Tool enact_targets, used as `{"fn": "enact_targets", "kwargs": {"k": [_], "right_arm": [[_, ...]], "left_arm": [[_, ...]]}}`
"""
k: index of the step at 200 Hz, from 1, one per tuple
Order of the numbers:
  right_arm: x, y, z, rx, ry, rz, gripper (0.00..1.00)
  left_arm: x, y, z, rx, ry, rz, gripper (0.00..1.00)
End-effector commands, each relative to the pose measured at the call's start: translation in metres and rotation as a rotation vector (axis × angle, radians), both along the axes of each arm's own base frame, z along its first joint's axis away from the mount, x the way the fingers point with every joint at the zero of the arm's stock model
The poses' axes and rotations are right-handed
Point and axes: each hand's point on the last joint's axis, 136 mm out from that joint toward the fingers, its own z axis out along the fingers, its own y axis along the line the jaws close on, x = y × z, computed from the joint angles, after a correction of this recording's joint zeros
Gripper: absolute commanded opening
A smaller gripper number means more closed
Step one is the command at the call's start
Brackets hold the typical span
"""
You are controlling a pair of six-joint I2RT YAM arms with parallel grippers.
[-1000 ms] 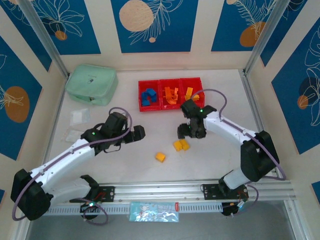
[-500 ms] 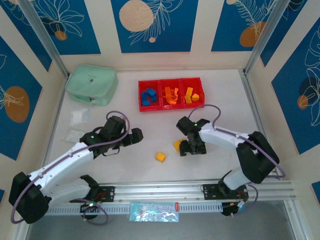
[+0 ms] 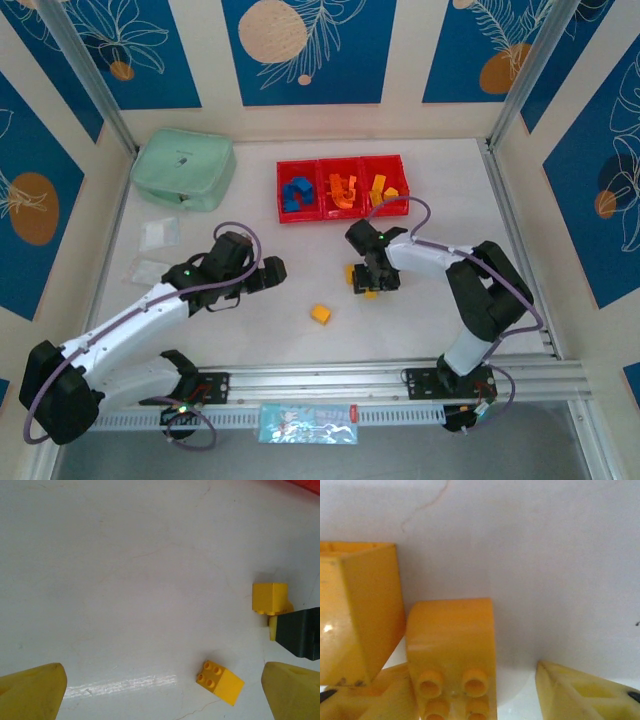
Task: Sort the legos into containers by color
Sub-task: Pick up the lego from the center of the table, then place the lego in the container.
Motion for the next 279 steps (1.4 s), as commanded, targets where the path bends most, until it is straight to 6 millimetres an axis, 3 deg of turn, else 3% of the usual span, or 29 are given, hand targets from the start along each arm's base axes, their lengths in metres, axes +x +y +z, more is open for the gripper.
{"fn": "enact_targets", "kwargs": {"k": [1,40,75,113,147,207,261,279], "right_arm": [[0.003,0.0,-0.002,0.002,0.006,0.001,0.54],[0.003,-0.001,0.005,0.038,0.003,-0.017,0.35],[0.022,-0.007,0.035,0.093,-0.054,-0.047,0.32],[0.076,-0.03,0.083,0.084,-0.206,-0.1,0.33],[0.136,-0.041,0.106,0.071,-0.299,-0.137,0.33],[0.224,-0.053,0.11,0.06,-0.383,-0.163,0.34],[0.268,-0.061,0.091,0.014,-0.386,-0.159,0.36],[0.281,-0.057,0.088,0.018,-0.395,-0.141,0.45]], "left_arm": [[0.007,0.002,0.004,0.013,-0.015,0.016,0.99],[0.011,-0.004,0.006,0.001,-0.019,-0.001,0.99],[0.019,-0.016,0.012,-0.012,-0.025,-0.035,0.99],[0.036,-0.036,0.023,-0.036,-0.049,-0.085,0.99],[0.054,-0.055,0.03,-0.061,-0.076,-0.114,0.99],[0.08,-0.074,0.033,-0.064,-0.095,-0.126,0.99],[0.091,-0.069,0.03,-0.056,-0.09,-0.108,0.99],[0.093,-0.068,0.029,-0.055,-0.09,-0.106,0.99]]}}
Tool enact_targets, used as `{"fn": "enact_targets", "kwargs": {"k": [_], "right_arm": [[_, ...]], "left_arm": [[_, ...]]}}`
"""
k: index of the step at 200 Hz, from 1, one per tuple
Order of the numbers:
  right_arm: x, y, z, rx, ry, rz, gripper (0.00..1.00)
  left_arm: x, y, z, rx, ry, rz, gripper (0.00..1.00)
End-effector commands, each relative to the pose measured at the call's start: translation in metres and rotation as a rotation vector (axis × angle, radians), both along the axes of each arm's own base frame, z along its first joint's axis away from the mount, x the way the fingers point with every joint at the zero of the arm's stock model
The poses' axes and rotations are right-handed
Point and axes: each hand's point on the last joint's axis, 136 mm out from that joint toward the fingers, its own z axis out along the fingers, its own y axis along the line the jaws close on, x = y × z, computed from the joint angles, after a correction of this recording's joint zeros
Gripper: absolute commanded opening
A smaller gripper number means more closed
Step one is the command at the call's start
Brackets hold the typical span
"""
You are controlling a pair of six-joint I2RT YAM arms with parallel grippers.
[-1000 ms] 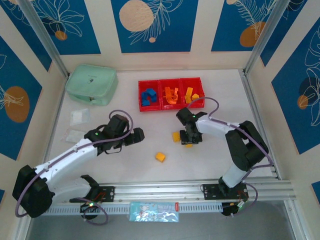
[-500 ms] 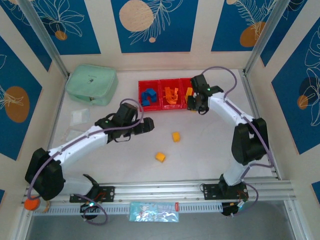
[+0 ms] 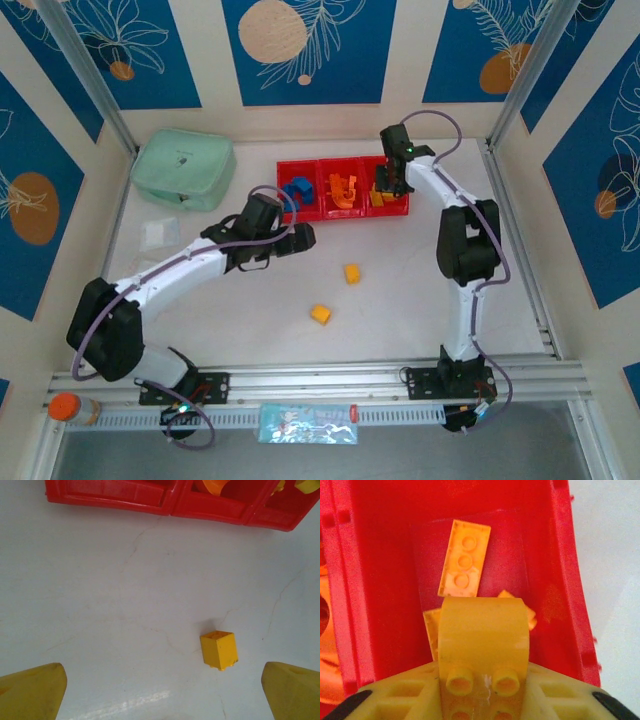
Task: Sort the legos into containers by color
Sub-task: Place the lego in the container.
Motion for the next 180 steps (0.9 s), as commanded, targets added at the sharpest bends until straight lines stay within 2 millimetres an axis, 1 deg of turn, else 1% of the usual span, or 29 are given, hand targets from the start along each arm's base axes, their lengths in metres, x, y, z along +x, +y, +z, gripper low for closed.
{"fn": "enact_targets", "kwargs": {"k": [1,16,30,42,57,62,64,68,87,99,100,104,116,136,149,162,180], "right_arm": [[0.016,0.0,-0.001,-0.023,-0.011,0.028,0.45],[0.023,0.002,0.0,-0.021,-0.003,0.032,0.5],[0.022,0.007,0.011,-0.005,-0.007,0.039,0.56],[0.016,0.011,0.021,0.001,-0.025,0.046,0.58],[-0.002,0.02,0.035,0.026,-0.037,0.055,0.59],[-0.011,0.023,0.037,0.039,-0.032,0.06,0.59],[-0.015,0.025,0.036,0.042,-0.024,0.06,0.59],[-0.022,0.026,0.041,0.05,-0.026,0.06,0.6],[-0.063,0.04,0.041,0.088,0.014,0.074,0.62],[-0.092,0.051,0.037,0.103,0.046,0.097,0.64],[-0.095,0.052,0.034,0.101,0.054,0.101,0.64],[-0.104,0.056,0.034,0.103,0.06,0.112,0.64],[-0.134,0.065,0.024,0.101,0.101,0.135,0.67],[-0.177,0.081,0.01,0.118,0.153,0.182,0.7],[-0.197,0.083,-0.002,0.082,0.184,0.184,0.72],[-0.215,0.093,-0.015,0.107,0.224,0.21,0.74],[-0.231,0.104,-0.034,0.111,0.268,0.228,0.75]], "left_arm": [[0.008,-0.003,0.011,-0.018,-0.026,-0.015,0.99],[0.009,-0.001,0.012,-0.019,-0.023,-0.013,0.99],[0.008,-0.001,0.015,-0.024,-0.024,-0.015,0.99],[0.006,0.0,0.018,-0.031,-0.028,-0.016,0.99],[0.002,0.003,0.02,-0.033,-0.029,-0.015,0.99],[0.0,0.004,0.021,-0.032,-0.03,-0.014,0.99],[-0.001,0.005,0.021,-0.031,-0.028,-0.013,0.99],[-0.003,0.006,0.021,-0.03,-0.028,-0.013,0.99],[-0.013,0.015,0.019,-0.022,-0.019,-0.007,0.99],[-0.021,0.021,0.018,-0.019,-0.015,-0.001,0.99],[-0.021,0.021,0.018,-0.019,-0.015,0.0,0.99],[-0.024,0.024,0.017,-0.017,-0.011,0.003,0.99],[-0.032,0.03,0.014,-0.011,-0.006,0.012,0.99],[-0.044,0.042,0.011,-0.001,0.003,0.028,0.99],[-0.051,0.049,0.008,0.005,0.008,0.043,0.99],[-0.057,0.056,0.005,0.013,0.014,0.06,0.99],[-0.063,0.064,0.002,0.014,0.015,0.084,0.99]]}}
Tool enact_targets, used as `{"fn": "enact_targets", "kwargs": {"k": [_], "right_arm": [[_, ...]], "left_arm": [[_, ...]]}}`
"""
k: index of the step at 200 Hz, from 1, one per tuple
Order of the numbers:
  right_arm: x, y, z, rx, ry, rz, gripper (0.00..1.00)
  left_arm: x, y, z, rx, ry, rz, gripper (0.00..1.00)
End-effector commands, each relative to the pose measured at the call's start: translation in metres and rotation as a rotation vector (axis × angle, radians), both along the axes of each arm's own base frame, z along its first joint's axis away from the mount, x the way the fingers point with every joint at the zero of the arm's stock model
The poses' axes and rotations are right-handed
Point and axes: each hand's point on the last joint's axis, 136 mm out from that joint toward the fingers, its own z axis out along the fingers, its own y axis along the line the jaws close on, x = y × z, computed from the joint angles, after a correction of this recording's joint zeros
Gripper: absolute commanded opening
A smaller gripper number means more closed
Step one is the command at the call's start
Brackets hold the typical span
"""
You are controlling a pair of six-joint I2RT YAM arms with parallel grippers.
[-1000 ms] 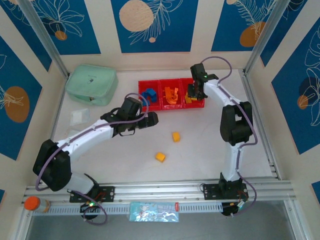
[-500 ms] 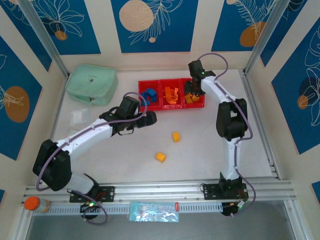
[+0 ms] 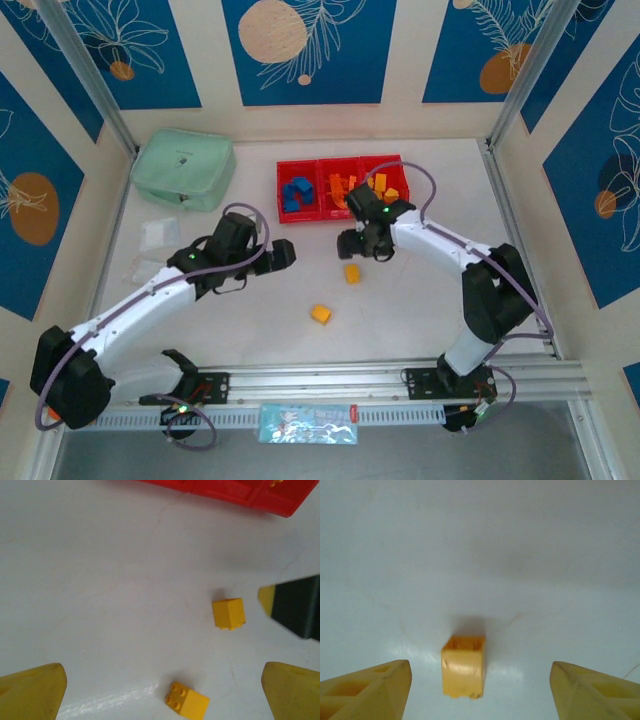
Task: Sort the legos into containers by color
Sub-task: Pick up the lego from the center of the table.
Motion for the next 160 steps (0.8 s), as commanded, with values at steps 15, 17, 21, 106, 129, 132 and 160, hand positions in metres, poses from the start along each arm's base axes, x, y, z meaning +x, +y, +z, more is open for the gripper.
{"fn": "enact_targets", "kwargs": {"k": [15,17,21,106,129,132,160], "right_arm": [[-0.024,0.016,-0.029,0.008,0.079,0.0,0.75],[-0.025,0.017,-0.031,0.005,0.083,0.005,0.75],[-0.025,0.018,-0.035,-0.001,0.087,0.009,0.75],[-0.013,0.02,-0.052,-0.044,0.073,0.044,0.41],[-0.005,0.013,-0.034,-0.02,0.043,0.025,0.35],[-0.003,0.011,-0.03,-0.017,0.037,0.022,0.35],[0.032,-0.013,0.003,-0.011,-0.051,-0.044,0.35]], "left_arm": [[-0.013,0.023,-0.011,0.024,0.026,0.08,0.99],[-0.013,0.024,-0.012,0.024,0.027,0.083,0.99],[-0.014,0.025,-0.012,0.023,0.026,0.088,0.99],[-0.012,0.023,-0.014,0.02,0.031,0.085,0.99],[-0.008,0.016,-0.012,0.012,0.028,0.066,0.99],[-0.007,0.015,-0.011,0.01,0.026,0.062,0.99],[0.002,0.006,-0.006,0.01,0.017,0.034,0.99]]}}
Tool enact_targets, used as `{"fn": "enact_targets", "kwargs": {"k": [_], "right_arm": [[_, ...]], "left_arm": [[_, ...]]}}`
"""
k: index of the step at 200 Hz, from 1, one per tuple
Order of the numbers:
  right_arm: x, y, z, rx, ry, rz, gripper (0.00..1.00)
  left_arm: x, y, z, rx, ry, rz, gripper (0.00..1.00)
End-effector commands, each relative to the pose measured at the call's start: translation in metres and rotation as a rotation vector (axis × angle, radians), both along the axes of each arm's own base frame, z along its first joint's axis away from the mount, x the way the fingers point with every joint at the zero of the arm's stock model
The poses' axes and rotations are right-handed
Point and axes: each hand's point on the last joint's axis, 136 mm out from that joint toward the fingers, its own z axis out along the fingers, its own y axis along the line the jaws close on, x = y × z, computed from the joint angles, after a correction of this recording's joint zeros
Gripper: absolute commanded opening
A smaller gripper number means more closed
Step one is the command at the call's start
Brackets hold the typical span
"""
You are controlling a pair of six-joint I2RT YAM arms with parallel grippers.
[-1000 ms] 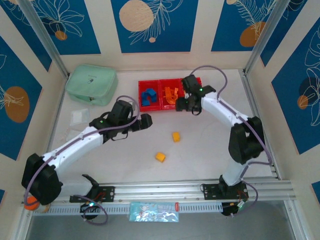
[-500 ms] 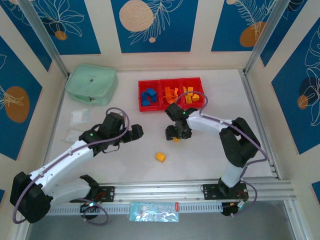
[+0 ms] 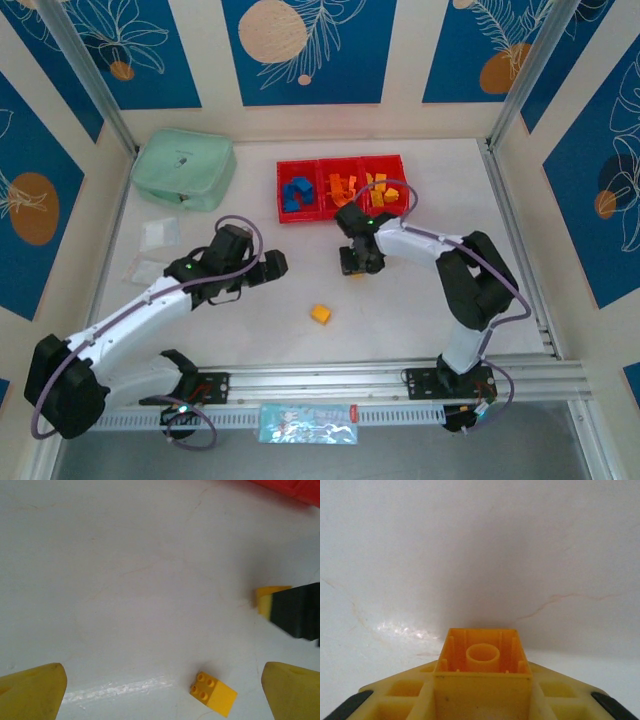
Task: Sort the legos into containers by color
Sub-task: Pick up the lego from the center of the table, then place the lego in the container.
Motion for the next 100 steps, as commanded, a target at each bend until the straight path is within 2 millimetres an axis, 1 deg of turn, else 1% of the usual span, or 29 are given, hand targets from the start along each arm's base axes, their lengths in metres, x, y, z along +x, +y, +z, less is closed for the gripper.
{"fn": "enact_targets", "kwargs": {"k": [1,9,37,58,79,85,100], "right_arm": [[0.036,-0.017,0.046,0.031,-0.122,-0.047,0.35],[0.049,-0.025,0.053,0.034,-0.149,-0.072,0.35],[0.102,-0.057,0.068,0.019,-0.22,-0.159,0.36],[0.143,-0.074,0.079,-0.001,-0.28,-0.199,0.36],[0.183,-0.083,0.078,-0.014,-0.317,-0.218,0.36],[0.192,-0.085,0.073,-0.02,-0.312,-0.222,0.36],[0.215,-0.088,0.069,-0.028,-0.321,-0.226,0.37]], "left_arm": [[0.015,-0.012,0.02,-0.03,-0.047,-0.031,0.99],[0.018,-0.015,0.02,-0.029,-0.05,-0.038,0.99],[0.033,-0.028,0.026,-0.035,-0.064,-0.061,0.99],[0.044,-0.037,0.029,-0.038,-0.074,-0.072,0.99],[0.056,-0.042,0.032,-0.034,-0.087,-0.072,0.99],[0.058,-0.044,0.033,-0.033,-0.09,-0.073,0.99],[0.065,-0.045,0.034,-0.032,-0.095,-0.068,0.99]]}}
